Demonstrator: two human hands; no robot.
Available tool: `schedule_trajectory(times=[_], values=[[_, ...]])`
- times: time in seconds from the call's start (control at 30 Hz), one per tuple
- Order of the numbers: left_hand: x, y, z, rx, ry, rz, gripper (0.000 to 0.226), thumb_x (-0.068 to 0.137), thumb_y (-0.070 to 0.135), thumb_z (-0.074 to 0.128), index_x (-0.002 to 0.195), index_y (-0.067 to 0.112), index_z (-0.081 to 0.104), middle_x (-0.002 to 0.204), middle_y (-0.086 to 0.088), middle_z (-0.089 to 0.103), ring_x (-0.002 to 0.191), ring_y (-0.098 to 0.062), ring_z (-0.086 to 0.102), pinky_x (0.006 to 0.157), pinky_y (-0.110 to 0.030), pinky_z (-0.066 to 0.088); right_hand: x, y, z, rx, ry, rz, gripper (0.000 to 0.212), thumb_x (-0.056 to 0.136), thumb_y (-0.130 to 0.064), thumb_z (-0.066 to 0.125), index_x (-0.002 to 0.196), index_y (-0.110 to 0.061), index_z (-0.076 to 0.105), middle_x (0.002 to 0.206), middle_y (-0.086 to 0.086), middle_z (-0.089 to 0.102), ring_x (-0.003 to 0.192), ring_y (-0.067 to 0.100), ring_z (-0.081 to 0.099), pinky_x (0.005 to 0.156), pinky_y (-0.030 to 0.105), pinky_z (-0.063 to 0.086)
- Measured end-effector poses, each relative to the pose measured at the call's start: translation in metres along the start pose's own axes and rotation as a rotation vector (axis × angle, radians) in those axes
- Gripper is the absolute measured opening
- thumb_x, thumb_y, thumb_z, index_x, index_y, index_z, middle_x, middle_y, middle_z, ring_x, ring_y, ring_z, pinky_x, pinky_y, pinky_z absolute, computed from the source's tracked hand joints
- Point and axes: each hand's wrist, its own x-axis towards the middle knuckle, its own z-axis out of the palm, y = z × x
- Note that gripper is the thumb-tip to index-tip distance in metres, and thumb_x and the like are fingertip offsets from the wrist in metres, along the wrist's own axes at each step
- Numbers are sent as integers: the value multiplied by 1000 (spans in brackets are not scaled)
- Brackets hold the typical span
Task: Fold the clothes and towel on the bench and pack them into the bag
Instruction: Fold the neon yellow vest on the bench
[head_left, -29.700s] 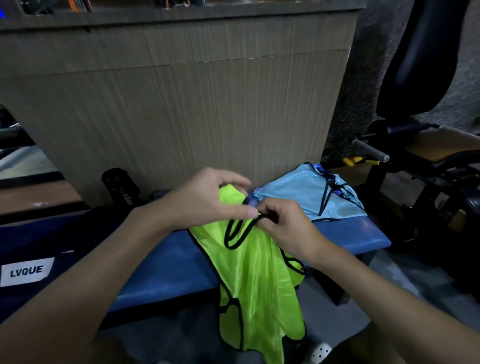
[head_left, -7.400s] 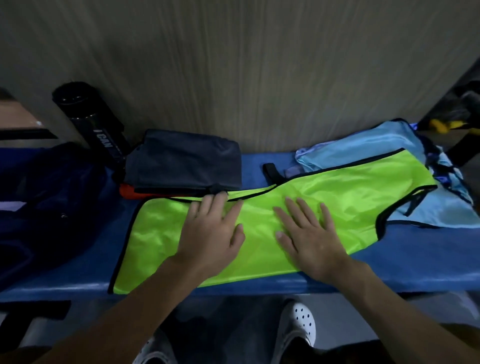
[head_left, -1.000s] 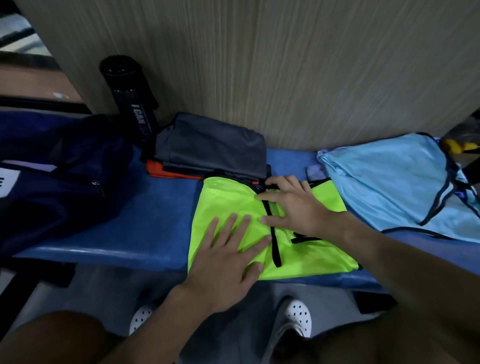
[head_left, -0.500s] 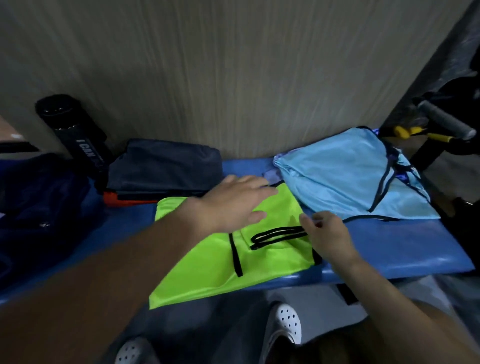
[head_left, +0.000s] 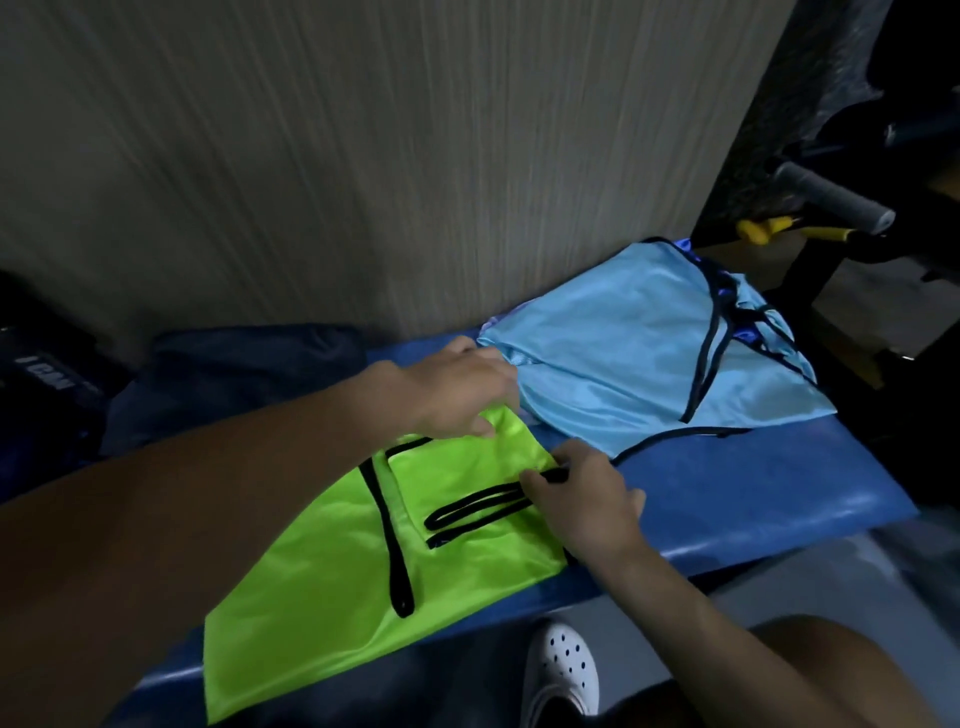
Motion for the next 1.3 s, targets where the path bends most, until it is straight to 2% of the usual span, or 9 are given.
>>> schedule_trajectory(times=[0.13, 0.37, 0.57, 0.73, 0.83, 1.0, 1.1, 1.2, 1.3], values=[[-3, -12, -2, -69, 99, 30, 15, 85, 34, 71, 96, 28, 62, 97, 16, 47, 111, -14, 46, 92, -29, 24, 5, -2, -3, 24, -4, -34, 18, 82, -36, 67, 81, -20, 58, 71, -10, 58, 81, 15, 52, 79, 35, 23], [4, -23, -34, -218, 475, -69, 15, 87, 33, 58, 94, 23, 67, 94, 10, 65, 101, -17, 57, 84, -29, 28, 28, -8, -39, 409, 255, -293, 14, 82, -15, 72, 77, -16, 59, 63, -5, 57, 59, 9, 51, 55, 24, 41], [-26, -21, -44, -214, 532, -46, 6, 85, 20, 67, 87, 25, 65, 90, 14, 62, 96, -12, 55, 82, -30, 32, 20, 0, -47, 224, 317, -578, 8, 84, -21, 71, 82, -21, 63, 78, -7, 59, 70, 16, 55, 63, 43, 48], [-84, -22, -22, -119, 537, -32, 10, 80, 17, 59, 87, 15, 66, 95, 3, 65, 99, -17, 56, 83, -35, 37, -19, -21, -16, -89, 351, -828, 20, 80, -38, 53, 89, -23, 62, 84, -5, 60, 71, 24, 63, 50, 37, 49], [-117, -23, 1, -32, 556, -62, 21, 78, 18, 48, 87, 14, 67, 96, 0, 66, 102, -19, 53, 86, -36, 37, -39, -34, 9, -207, 320, -928, 17, 76, -34, 62, 88, -21, 63, 83, -4, 60, 66, 23, 63, 42, 29, 42], [-160, -18, 42, 73, 483, -150, 25, 69, 16, 46, 87, 16, 62, 98, 1, 62, 100, -23, 53, 82, -34, 35, -61, -48, 47, -363, 241, -953, 31, 58, -31, 85, 77, -21, 62, 73, -5, 57, 56, 17, 58, 41, 24, 26], [-181, -14, 67, 40, 466, -221, 29, 66, 10, 48, 91, 14, 62, 103, -2, 60, 99, -26, 55, 77, -36, 37, -69, -48, 68, -444, 88, -1038, 33, 57, -37, 84, 77, -23, 62, 72, -5, 58, 57, 17, 60, 46, 24, 39], [-194, -8, 81, -54, 467, -269, 32, 71, 12, 50, 100, 10, 64, 114, -10, 57, 102, -30, 55, 76, -37, 41, -72, -42, 74, -525, -113, -1082, 31, 77, -53, 59, 90, -25, 64, 82, -5, 61, 74, 19, 63, 69, 33, 46], [-202, -5, 93, -186, 461, -304, 36, 78, 19, 60, 113, 12, 62, 129, -12, 51, 117, -31, 53, 91, -44, 47, -74, -41, 70, -476, -96, -1016, 42, 90, -56, 38, 88, -26, 66, 83, -6, 62, 79, 20, 61, 74, 35, 45]])
